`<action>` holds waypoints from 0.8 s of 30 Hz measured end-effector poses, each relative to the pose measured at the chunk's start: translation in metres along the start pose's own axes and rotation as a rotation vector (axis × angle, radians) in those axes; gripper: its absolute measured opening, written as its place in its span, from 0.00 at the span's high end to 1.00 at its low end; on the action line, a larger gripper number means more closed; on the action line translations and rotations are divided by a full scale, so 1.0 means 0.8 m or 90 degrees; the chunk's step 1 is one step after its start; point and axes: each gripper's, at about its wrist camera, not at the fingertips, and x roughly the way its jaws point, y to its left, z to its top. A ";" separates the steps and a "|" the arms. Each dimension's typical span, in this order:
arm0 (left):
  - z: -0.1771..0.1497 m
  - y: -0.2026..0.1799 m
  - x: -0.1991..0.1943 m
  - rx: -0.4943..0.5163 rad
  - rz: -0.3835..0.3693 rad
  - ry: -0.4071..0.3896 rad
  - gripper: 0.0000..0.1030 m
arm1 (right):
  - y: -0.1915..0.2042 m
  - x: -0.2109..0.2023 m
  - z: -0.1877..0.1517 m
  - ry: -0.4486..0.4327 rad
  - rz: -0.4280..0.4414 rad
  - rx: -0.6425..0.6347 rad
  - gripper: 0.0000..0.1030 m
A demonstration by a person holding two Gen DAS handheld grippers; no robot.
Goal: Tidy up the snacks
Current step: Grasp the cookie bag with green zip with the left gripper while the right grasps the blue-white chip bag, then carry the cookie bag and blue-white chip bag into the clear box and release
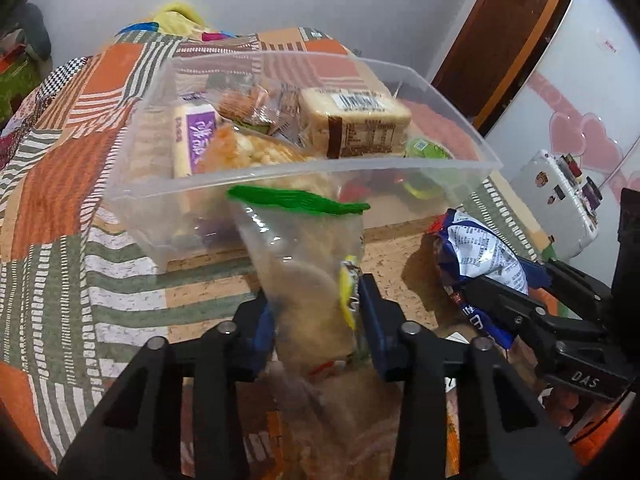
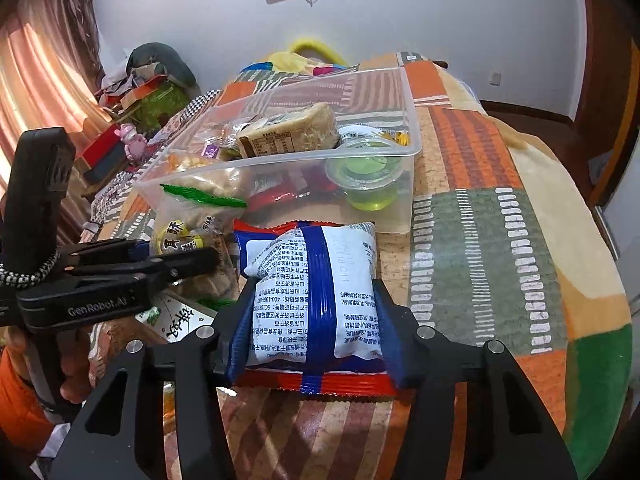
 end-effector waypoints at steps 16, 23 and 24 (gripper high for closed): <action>0.007 -0.021 -0.086 0.045 0.036 -0.104 0.65 | 0.012 -0.047 0.017 -0.059 -0.011 -0.010 0.52; 0.034 -0.013 -0.114 0.044 0.047 -0.154 0.65 | 0.012 -0.063 0.044 -0.105 -0.019 -0.011 0.52; 0.040 -0.010 -0.116 0.041 0.048 -0.158 0.65 | 0.012 -0.064 0.047 -0.111 -0.021 -0.010 0.52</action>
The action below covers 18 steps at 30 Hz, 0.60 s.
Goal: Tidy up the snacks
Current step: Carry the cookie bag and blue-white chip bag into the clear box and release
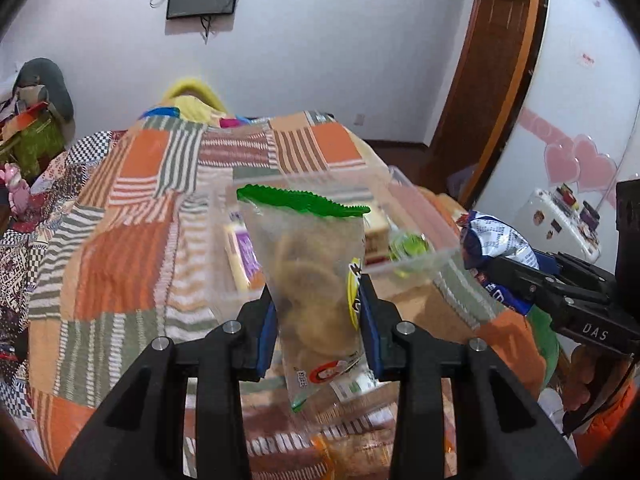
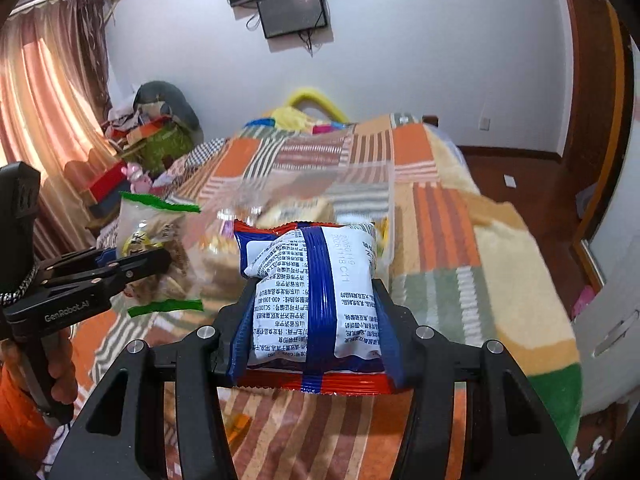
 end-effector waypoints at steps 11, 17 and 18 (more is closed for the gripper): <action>0.048 0.038 0.037 -0.032 0.042 -0.017 0.65 | -0.004 0.023 0.050 -0.046 -0.027 -0.003 0.52; 0.057 0.051 0.075 -0.030 0.056 0.008 0.65 | -0.010 0.054 0.072 -0.038 -0.044 -0.001 0.52; 0.058 0.052 0.083 -0.030 0.054 0.015 0.65 | -0.011 0.059 0.073 -0.035 -0.047 0.002 0.52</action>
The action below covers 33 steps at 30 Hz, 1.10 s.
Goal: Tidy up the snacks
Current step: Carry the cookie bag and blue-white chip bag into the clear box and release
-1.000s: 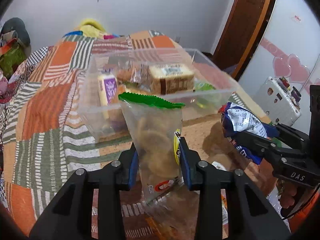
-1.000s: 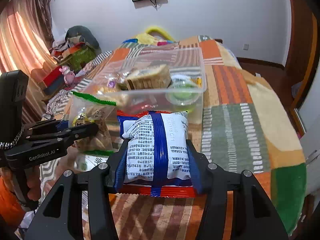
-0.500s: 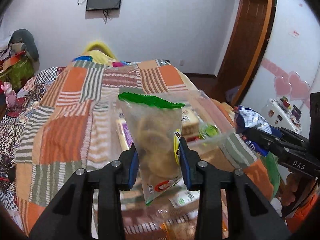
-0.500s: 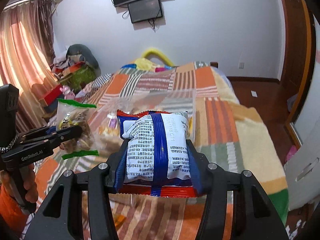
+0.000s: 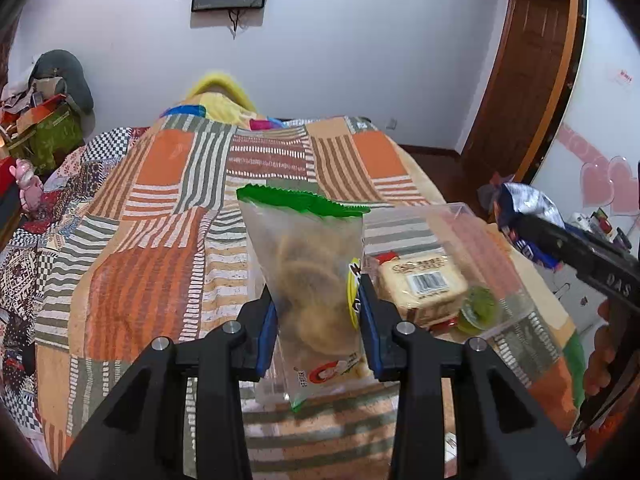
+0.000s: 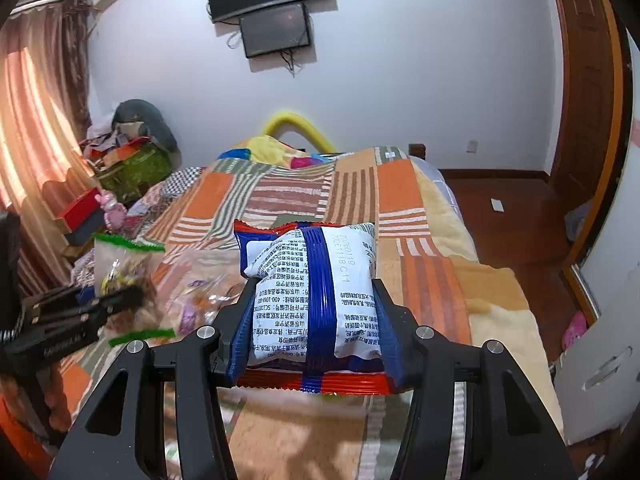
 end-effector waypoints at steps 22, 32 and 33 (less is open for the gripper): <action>-0.001 -0.004 0.054 -0.007 0.016 0.044 0.53 | 0.015 0.058 -0.009 0.084 -0.052 -0.079 0.48; -0.003 -0.013 -0.018 0.031 0.022 -0.012 0.31 | 0.010 0.014 0.001 0.046 -0.026 -0.055 0.31; -0.004 -0.015 -0.023 0.036 0.021 -0.014 0.30 | 0.012 0.007 0.001 0.041 -0.022 -0.056 0.31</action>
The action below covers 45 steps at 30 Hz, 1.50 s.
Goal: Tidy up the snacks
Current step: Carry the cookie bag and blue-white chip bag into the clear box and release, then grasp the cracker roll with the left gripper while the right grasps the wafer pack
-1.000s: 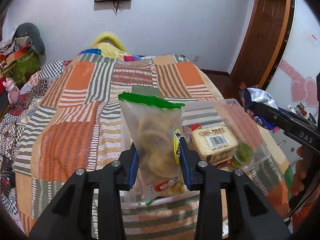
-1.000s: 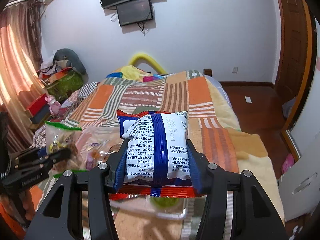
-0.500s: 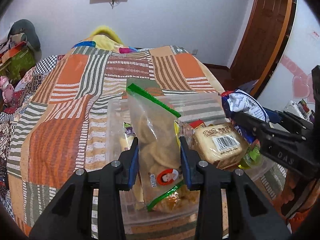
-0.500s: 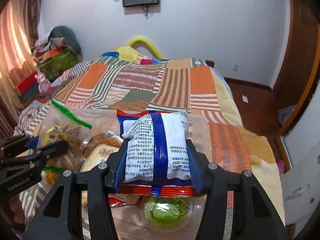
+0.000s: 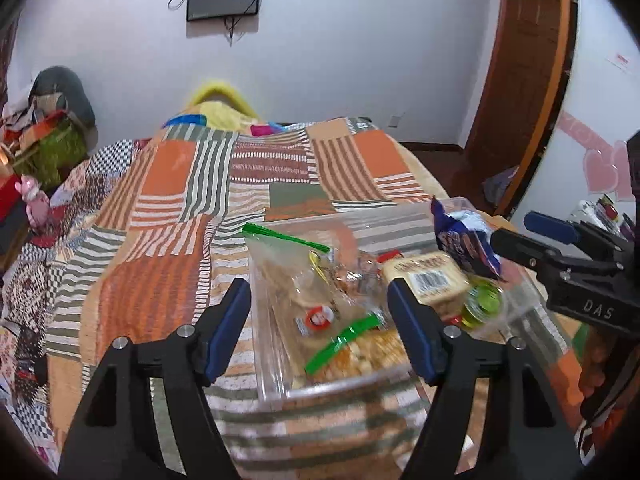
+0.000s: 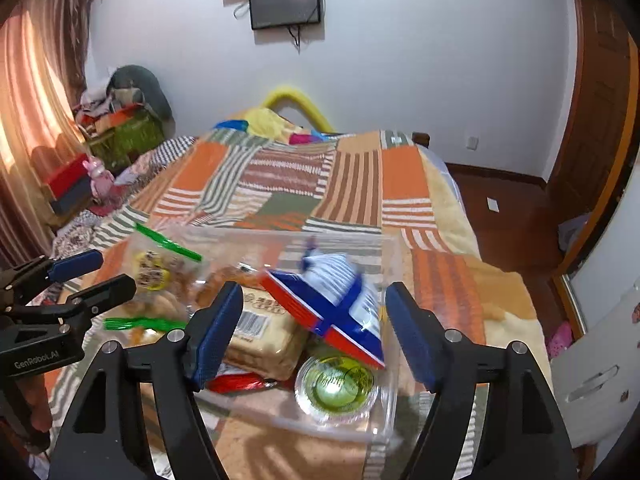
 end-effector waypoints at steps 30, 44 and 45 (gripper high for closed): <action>-0.134 -0.080 0.005 0.115 -0.132 0.169 0.19 | 0.012 -0.015 -0.134 0.127 -0.002 -0.024 0.30; -0.138 -0.031 0.036 0.066 -0.122 0.188 0.51 | 0.037 0.008 -0.129 0.132 0.047 -0.014 0.32; -0.138 -0.025 0.034 0.053 -0.129 0.189 0.53 | 0.036 0.005 -0.129 0.132 0.052 -0.011 0.32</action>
